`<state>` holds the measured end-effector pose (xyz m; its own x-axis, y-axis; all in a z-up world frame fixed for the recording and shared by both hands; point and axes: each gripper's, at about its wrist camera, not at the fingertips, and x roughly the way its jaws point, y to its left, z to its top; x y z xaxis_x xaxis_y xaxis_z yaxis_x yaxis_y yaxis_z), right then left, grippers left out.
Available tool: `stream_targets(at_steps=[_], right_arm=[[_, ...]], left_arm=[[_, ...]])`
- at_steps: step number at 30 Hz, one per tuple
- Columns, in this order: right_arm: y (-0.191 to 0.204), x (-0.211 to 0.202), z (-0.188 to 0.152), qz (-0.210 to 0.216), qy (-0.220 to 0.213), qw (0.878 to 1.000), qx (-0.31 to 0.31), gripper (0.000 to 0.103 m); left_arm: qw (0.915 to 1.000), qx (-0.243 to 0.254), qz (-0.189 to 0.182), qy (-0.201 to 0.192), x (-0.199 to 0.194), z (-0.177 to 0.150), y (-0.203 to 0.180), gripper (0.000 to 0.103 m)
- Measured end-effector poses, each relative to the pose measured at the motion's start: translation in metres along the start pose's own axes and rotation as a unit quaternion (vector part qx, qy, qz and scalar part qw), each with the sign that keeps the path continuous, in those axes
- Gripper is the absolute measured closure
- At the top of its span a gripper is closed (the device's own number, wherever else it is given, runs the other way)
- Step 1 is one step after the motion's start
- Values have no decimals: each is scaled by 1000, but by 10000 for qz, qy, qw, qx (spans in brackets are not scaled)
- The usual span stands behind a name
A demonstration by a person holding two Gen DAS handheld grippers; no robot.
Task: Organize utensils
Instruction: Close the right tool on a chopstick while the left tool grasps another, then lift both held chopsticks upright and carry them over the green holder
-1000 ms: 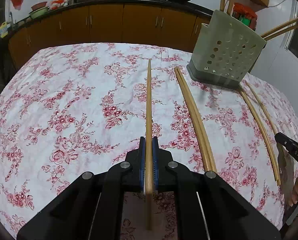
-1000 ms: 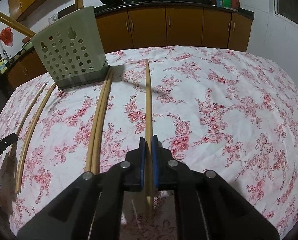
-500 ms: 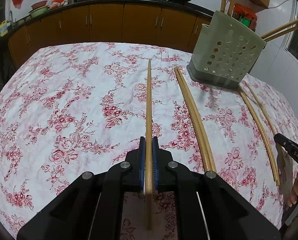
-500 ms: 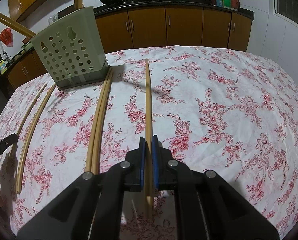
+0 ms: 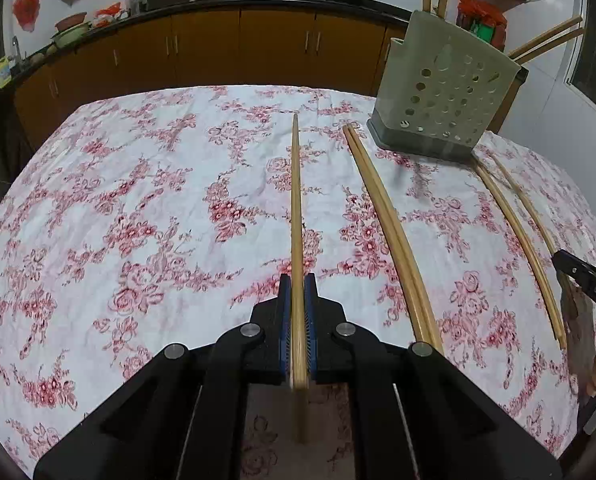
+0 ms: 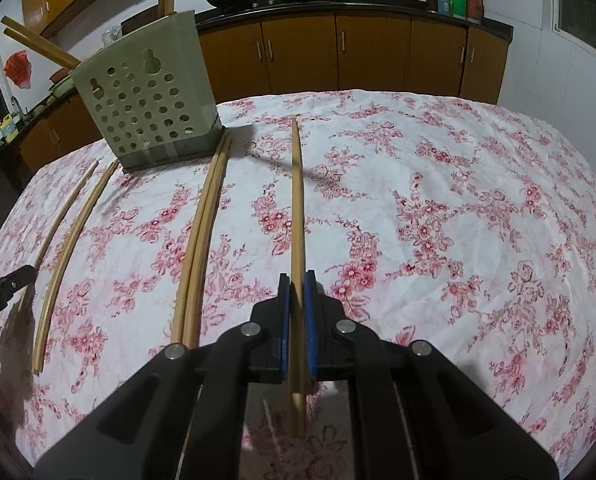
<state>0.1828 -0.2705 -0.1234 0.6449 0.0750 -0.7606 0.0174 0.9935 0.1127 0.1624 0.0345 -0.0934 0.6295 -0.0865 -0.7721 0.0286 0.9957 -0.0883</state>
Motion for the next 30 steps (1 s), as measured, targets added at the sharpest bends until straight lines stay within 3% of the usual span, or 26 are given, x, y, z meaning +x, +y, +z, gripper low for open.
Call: stream_targets(at_steps=[8, 15, 23, 30], right_arm=[[-4, -13, 8, 71, -153, 9998, 102, 95], [-8, -56, 32, 131, -827, 9964, 121, 95], [-6, -76, 42, 151, -1107, 9937, 93, 95], [-5, -108, 61, 257, -1659, 9857, 128, 95]], left_arm=[[10000, 30, 41, -8, -3, 2, -2, 96], [9983, -22, -64, -586, -38, 24, 0, 96], [9947, -106, -142, -1009, -63, 43, -2, 96], [9883, -149, -254, -1498, -96, 62, -2, 96]])
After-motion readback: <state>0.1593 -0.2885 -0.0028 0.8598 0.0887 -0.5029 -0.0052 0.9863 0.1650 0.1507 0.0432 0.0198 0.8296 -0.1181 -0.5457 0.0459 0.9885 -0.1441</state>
